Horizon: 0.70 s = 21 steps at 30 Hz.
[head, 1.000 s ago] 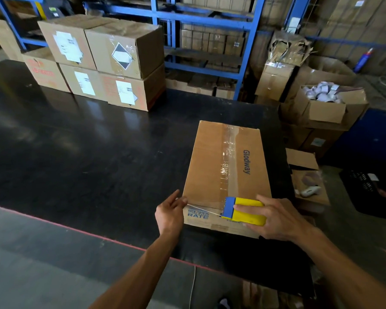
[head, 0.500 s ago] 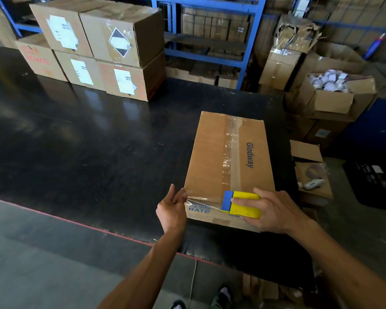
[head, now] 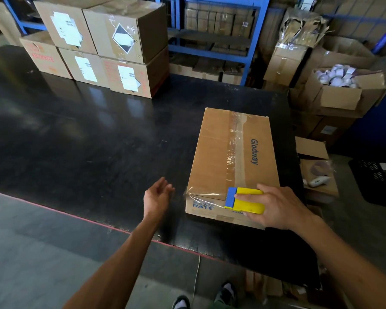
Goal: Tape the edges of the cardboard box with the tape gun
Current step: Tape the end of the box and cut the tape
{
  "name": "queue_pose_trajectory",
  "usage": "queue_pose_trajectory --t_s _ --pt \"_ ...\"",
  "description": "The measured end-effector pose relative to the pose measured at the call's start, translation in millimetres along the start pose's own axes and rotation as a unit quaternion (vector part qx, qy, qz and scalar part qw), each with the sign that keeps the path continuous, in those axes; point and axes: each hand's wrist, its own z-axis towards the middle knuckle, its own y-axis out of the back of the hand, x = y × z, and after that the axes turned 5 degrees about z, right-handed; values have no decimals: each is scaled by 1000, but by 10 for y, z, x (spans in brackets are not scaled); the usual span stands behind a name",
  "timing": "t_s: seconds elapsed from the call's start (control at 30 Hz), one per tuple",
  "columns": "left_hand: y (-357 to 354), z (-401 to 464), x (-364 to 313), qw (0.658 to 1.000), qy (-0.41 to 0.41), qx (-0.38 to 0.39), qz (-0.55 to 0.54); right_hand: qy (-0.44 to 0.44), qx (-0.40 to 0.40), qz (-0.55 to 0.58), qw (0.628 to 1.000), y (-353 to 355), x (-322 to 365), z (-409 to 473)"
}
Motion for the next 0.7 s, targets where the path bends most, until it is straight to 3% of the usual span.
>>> queue_pose_trajectory --t_s 0.03,0.07,0.13,0.2,0.23,0.27,0.43,0.7 --pt "31 -7 -37 984 -109 -35 137 -1 -1 -2 1000 -1 8 1" --pt "46 -13 -62 935 -251 -42 245 -2 -1 -6 1000 -2 17 1" --pt "-35 35 -96 774 -510 48 373 -2 0 -12 1000 5 43 7" --pt "-217 127 -135 599 -629 154 470 -3 3 -13 1000 28 63 24" --pt "-299 189 -136 540 -643 190 509 -3 6 -13 1000 41 71 32" --pt "-352 269 -109 507 -642 214 534 -5 9 -15 1000 54 79 39" --pt "-387 506 49 495 -618 244 559 -4 19 -33 999 64 112 61" --pt "-387 494 57 532 -614 255 525 -1 17 -56 998 67 149 -2"
